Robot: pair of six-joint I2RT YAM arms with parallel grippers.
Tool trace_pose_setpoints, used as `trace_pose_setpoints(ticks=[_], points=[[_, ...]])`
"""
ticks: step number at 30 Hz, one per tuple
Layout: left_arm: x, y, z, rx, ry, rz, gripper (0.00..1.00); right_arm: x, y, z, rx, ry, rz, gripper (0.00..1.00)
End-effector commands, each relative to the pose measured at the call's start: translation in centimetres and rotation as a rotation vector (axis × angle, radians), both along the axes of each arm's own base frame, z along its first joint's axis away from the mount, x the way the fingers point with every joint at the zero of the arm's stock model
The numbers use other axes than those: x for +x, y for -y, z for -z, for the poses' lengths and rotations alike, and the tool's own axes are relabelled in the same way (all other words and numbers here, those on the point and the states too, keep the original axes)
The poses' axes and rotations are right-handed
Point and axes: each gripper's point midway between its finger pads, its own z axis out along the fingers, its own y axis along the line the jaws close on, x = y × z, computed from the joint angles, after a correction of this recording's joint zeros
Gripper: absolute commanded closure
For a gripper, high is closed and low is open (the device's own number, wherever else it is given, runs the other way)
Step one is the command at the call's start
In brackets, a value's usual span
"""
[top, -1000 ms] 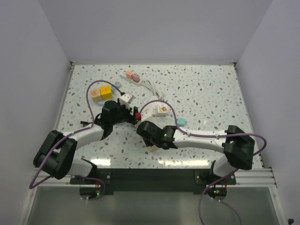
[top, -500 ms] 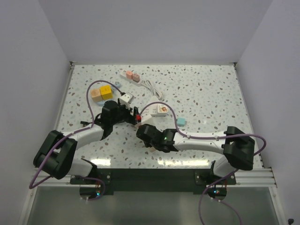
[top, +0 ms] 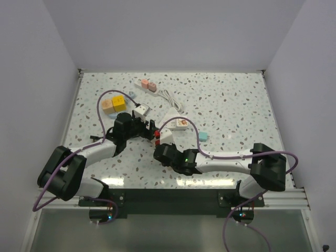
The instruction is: Insert the plug
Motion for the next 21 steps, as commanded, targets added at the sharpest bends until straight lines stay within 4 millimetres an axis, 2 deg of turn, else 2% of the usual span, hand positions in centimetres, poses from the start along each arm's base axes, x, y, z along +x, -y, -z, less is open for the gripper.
trace_pose_setpoints(ticks=[1,7,15,21], points=[[0.3,0.7,-1.3,-0.009,0.045,0.032,0.19,-9.5,10.5,11.7,-0.419,-0.432,-0.04,1.0],[0.1,0.8,-1.4,-0.014,0.046,0.043,0.2,-9.8,11.9,12.4,-0.445,-0.438,-0.023,1.0],[0.1,0.9,-1.5,-0.017,0.048,0.048,0.2,-10.0,12.2,12.7,-0.44,-0.448,-0.015,1.0],[0.2,0.8,-1.6,-0.016,0.054,0.039,0.2,-11.2,12.3,13.1,-0.436,-0.466,-0.004,1.0]])
